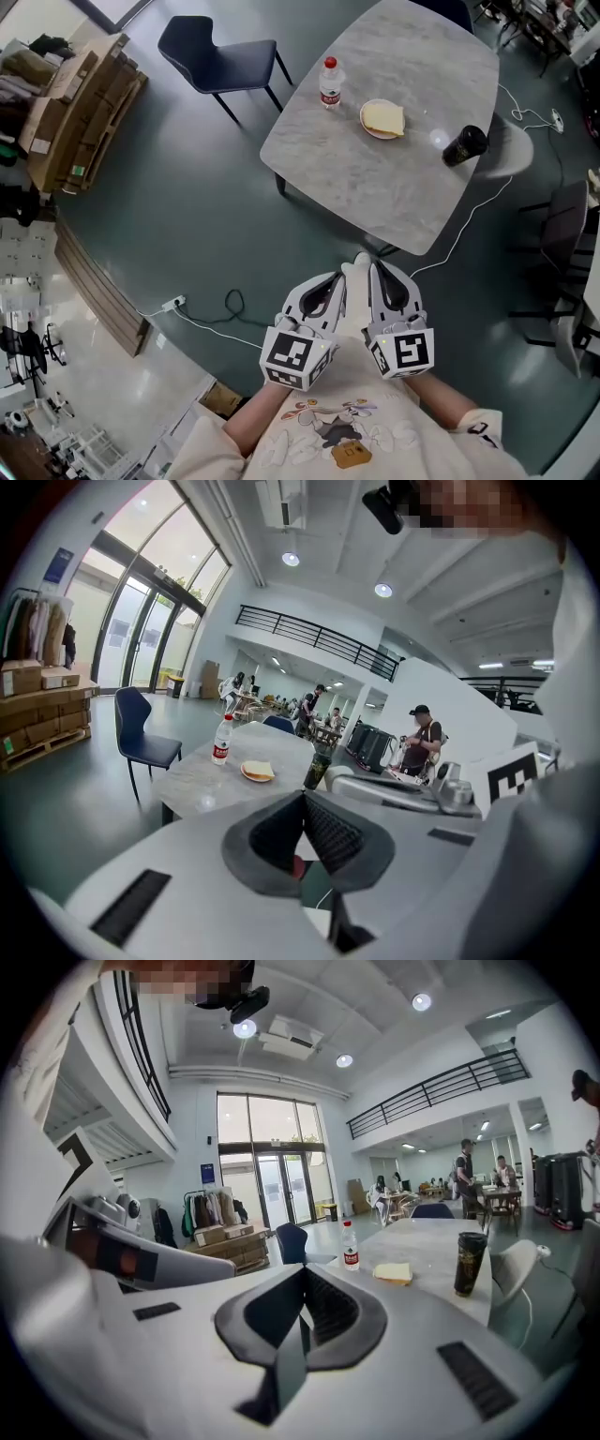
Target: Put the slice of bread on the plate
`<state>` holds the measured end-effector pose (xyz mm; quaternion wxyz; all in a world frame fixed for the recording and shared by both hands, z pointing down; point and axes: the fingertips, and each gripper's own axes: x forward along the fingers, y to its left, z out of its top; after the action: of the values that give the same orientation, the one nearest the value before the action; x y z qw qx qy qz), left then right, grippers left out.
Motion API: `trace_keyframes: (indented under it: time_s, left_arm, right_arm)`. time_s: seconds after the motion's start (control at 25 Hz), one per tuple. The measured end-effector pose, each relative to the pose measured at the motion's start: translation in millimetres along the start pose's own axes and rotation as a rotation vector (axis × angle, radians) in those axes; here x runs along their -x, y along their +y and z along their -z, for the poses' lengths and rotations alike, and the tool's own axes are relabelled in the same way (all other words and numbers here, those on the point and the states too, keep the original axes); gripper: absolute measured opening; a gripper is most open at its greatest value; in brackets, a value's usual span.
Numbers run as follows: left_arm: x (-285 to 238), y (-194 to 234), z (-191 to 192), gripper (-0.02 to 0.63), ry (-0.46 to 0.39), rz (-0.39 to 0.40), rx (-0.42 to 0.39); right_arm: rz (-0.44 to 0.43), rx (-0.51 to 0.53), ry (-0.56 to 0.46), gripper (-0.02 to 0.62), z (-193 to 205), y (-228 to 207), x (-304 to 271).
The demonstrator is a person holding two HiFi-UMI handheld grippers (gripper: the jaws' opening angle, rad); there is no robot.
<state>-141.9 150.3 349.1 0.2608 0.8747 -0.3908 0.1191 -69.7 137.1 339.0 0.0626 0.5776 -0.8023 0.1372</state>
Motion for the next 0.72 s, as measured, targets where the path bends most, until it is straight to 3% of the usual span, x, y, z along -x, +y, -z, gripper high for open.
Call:
trace_keyframes:
  time_s: [0.32,0.56,0.72]
  left_arm:
    - [7,-41,29,0.009,0.017,0.013,-0.068]
    - [1,-55,27,0.011,-0.022,-0.014,-0.045]
    - [-13,-92,36,0.011,-0.026,-0.012,-0.081]
  right_arm:
    - [0.100,-0.042,0.005,0.006,13,-29,55]
    - [0.084,-0.030,0.027,0.006,16,-33,78]
    - [0.091,-0.024,0.026,0.006,16,-57,105]
